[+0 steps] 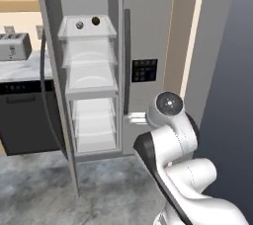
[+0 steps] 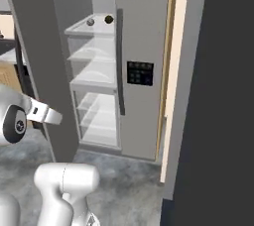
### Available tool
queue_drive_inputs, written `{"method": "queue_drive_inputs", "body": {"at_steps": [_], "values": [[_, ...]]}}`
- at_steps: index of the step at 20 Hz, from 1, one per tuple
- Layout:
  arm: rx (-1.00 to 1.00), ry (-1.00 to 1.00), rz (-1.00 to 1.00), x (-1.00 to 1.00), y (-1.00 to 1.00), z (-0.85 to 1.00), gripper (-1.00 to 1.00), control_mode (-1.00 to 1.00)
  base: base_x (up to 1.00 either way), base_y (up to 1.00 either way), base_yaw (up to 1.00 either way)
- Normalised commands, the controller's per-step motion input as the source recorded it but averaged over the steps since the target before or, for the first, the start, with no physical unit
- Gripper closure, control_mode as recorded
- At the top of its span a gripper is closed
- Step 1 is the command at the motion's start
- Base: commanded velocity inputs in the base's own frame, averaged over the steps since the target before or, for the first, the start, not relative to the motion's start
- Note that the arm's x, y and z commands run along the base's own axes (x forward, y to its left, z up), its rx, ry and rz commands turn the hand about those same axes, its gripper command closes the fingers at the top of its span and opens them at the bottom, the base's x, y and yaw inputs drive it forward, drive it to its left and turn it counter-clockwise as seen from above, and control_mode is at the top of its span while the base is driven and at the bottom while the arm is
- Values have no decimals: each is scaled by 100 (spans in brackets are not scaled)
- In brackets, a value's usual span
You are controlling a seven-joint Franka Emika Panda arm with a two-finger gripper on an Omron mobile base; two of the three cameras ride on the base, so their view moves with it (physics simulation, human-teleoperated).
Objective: Pick the egg and butter from the fridge and place them by the bowl for mixing.
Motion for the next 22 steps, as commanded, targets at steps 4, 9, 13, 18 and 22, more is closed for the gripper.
{"method": "queue_drive_inputs", "body": {"at_steps": [4, 9, 13, 18, 22], "values": [[0, 0, 0, 0, 0, 0, -100, 100, 56, -15, 2], [0, 0, 0, 0, 0, 0, -100, 100, 94, 1, 0], [0, 0, 0, 0, 0, 0, -100, 100, 92, 1, 0], [0, 0, 0, 0, 0, 0, -100, 100, 50, -4, 3], [0, 0, 0, 0, 0, 0, -100, 100, 37, 5, 2]]}}
